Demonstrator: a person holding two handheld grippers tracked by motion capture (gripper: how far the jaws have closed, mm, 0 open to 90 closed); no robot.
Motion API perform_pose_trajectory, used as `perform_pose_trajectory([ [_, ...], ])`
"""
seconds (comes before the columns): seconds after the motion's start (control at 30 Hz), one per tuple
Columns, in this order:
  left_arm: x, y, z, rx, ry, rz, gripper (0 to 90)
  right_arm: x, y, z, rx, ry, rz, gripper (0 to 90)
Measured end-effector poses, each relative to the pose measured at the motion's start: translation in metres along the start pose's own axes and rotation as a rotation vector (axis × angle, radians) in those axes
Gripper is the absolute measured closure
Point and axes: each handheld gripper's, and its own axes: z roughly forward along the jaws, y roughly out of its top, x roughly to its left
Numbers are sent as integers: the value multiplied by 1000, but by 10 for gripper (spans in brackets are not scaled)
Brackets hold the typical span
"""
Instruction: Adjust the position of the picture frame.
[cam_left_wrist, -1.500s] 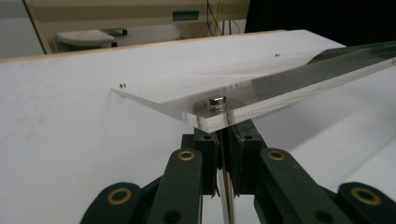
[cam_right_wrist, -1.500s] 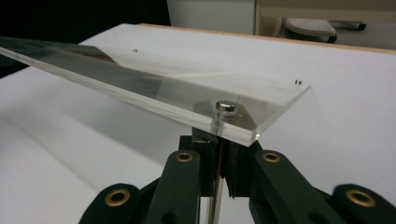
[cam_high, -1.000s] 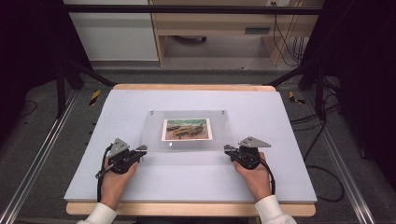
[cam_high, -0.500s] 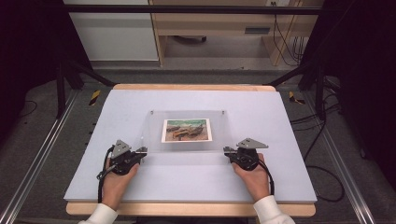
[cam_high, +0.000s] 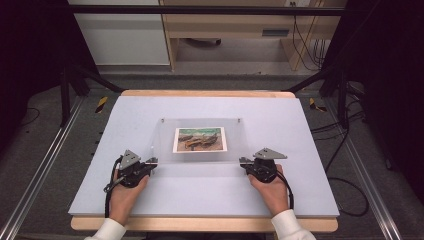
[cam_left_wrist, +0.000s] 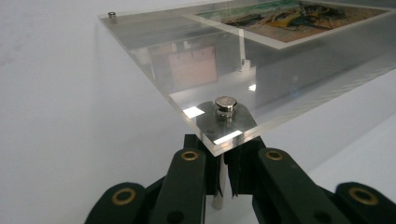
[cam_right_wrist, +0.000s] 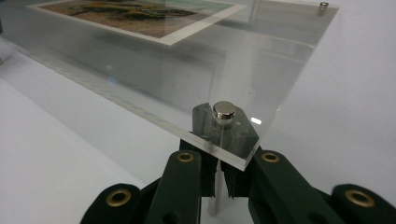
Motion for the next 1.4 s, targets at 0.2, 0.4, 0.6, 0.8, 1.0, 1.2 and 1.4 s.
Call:
perform_pose_trajectory([
  [0.2,0,1,0,7,-2,10,832,0,0,0,2,4,-2,840],
  [0.4,-1,1,-2,16,16,40,747,1,0,0,5,-3,-22,748],
  [0.6,0,0,-15,25,-3,32,498,7,-2,-7,31,-4,-40,496],
  [0.8,-3,2,-27,-3,-36,12,274,9,-1,-19,34,-17,-42,254],
  [1.0,-5,6,-31,-8,-77,7,149,4,0,-30,42,-19,-3,153],
  [1.2,-1,11,-37,-55,-85,4,91,4,5,-37,5,-19,-9,106],
  [1.4,-1,13,-39,-62,-83,3,86,4,9,-42,-33,-40,-17,119],
])
